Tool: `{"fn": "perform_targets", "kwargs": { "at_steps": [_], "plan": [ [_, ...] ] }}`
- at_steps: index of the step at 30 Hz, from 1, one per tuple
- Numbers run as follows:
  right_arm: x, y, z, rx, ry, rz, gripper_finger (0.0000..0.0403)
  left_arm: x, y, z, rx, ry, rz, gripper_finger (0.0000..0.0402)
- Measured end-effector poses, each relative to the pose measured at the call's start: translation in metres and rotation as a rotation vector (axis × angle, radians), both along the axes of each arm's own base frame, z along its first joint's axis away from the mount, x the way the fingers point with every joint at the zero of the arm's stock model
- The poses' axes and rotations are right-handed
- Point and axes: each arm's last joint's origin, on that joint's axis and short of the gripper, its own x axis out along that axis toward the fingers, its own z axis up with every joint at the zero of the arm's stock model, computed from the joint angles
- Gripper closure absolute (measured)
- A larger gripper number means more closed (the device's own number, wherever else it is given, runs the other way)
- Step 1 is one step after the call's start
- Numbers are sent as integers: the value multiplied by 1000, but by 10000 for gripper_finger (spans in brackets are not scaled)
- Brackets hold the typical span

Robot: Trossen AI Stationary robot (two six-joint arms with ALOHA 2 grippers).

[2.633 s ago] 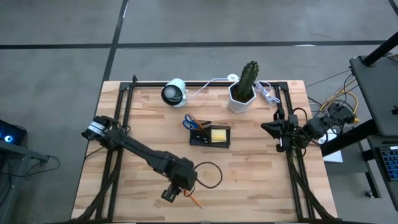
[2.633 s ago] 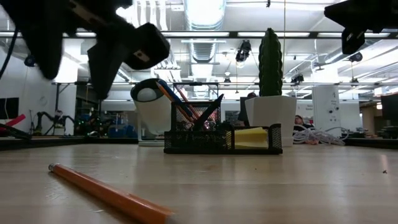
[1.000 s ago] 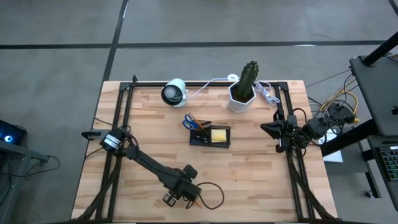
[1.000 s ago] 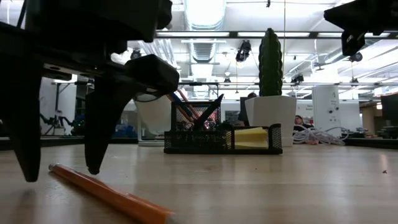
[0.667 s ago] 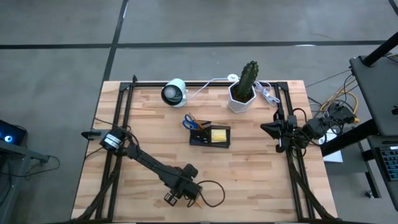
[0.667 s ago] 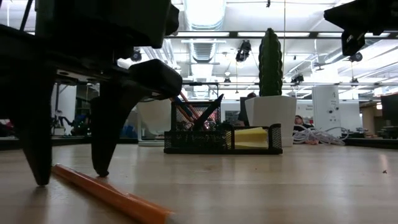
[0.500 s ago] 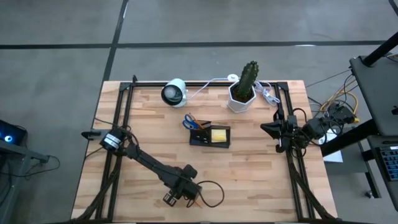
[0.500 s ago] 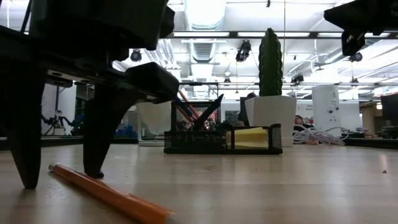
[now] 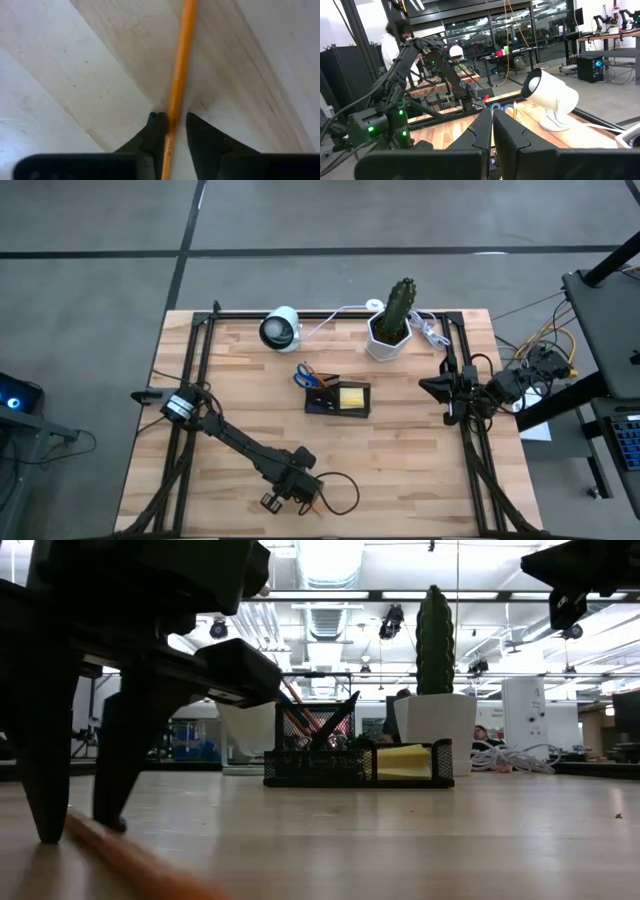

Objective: Pick and place office supplies into organizer
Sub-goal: Put the yellow pencil into the black desk organizer

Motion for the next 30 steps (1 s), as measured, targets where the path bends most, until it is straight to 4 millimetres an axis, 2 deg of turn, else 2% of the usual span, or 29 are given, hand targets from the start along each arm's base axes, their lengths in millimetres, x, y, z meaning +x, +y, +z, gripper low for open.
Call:
{"fn": "perform_targets", "kwargs": {
  "at_steps": [7, 17, 30],
  "plan": [
    [0, 0, 0, 0, 0, 0, 394, 0, 0, 0, -5, 4, -2, 393],
    [0, 0, 0, 0, 0, 0, 394, -1, 1, 3, 7, -7, 2, 398],
    [0, 0, 1, 4, -8, 1, 394, -5, 13, 27, 1, -34, 25, 400]
  ]
}}
